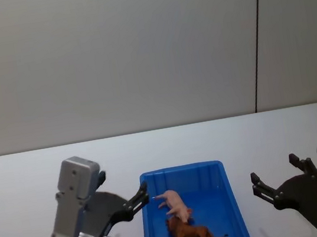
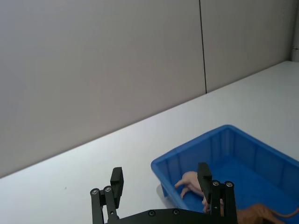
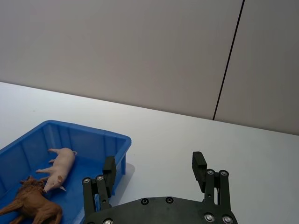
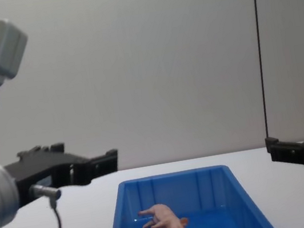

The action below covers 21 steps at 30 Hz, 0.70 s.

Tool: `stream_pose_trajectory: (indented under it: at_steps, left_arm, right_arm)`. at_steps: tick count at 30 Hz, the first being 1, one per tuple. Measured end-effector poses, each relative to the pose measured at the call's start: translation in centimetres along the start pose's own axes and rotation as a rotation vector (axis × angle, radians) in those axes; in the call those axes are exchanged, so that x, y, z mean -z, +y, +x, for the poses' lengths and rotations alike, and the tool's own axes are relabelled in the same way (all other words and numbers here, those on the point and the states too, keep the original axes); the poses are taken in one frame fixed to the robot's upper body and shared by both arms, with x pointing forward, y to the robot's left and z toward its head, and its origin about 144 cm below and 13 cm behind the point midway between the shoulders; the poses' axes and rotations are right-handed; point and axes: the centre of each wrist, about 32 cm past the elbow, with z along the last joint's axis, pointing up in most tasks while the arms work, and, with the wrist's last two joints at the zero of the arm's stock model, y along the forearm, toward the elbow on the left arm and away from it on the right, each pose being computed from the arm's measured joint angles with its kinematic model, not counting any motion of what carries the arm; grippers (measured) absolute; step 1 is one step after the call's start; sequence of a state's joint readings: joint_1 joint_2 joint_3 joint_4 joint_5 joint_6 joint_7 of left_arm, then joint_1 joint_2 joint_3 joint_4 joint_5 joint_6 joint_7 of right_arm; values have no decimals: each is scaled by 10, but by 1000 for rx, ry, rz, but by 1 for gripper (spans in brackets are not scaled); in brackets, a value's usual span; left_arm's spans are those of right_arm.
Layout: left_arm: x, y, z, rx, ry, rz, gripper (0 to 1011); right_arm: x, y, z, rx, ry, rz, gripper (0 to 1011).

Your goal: Pick up the two dolls from the table and place them into the box.

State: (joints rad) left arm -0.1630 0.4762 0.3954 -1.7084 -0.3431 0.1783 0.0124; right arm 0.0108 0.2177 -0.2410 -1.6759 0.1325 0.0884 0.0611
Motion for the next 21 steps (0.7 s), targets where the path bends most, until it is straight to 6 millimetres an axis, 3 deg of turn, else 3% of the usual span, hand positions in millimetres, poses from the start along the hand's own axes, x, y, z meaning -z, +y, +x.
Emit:
stream_pose_trajectory:
  at_steps: [21]
  left_arm:
    - [29,19,19,-30,102,189,1002]
  right_arm:
    - [0,-2,1,6,1,1,1001]
